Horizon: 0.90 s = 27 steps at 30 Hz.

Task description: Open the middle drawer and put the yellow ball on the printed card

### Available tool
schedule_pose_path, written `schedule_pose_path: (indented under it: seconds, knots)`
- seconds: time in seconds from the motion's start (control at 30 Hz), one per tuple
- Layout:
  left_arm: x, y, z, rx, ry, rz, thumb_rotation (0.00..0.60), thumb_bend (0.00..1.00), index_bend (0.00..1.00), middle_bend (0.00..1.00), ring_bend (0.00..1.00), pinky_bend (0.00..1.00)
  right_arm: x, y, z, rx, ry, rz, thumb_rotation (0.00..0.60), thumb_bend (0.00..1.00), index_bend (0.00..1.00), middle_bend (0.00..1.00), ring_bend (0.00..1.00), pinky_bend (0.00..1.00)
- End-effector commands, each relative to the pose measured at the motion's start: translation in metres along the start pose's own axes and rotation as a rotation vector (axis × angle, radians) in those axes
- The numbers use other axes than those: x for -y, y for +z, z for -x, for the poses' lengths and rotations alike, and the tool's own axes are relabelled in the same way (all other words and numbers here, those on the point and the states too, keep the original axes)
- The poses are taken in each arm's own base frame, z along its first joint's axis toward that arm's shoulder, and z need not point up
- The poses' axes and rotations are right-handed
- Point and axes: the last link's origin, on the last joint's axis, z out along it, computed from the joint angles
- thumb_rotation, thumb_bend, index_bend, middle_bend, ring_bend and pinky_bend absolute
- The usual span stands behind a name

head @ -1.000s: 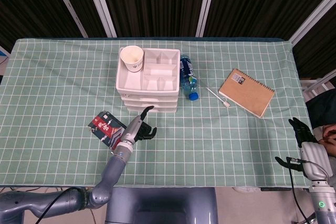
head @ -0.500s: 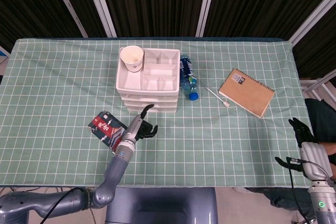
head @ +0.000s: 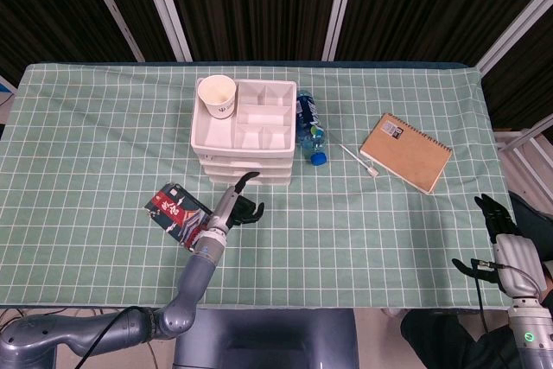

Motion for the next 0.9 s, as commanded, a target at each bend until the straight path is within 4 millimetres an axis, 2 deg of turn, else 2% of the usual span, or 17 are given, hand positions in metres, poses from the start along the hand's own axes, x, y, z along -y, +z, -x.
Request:
schedule_pose_path:
  seconds: [0.03,0.53,0.9]
  knots:
    - [0.0,0.001,0.002,0.003,-0.004,0.002,0.6,0.46,0.11,0.98,1.0,1.0,0.0,0.0,0.0,0.0,0.001,0.0,0.6,0.04,0.0,0.0,0.0,0.22]
    - [0.002,0.008,0.012,0.02,-0.041,0.015,0.6,0.46,0.16,0.99,1.0,1.0,0.0,0.0,0.0,0.008,0.01,0.006,0.6,0.04,0.0,0.0,0.0,0.22]
    - [0.006,-0.006,0.012,0.055,-0.027,0.018,0.6,0.46,0.19,0.99,1.0,1.0,0.0,0.0,0.0,0.008,0.011,0.007,0.6,0.04,0.0,0.0,0.0,0.22]
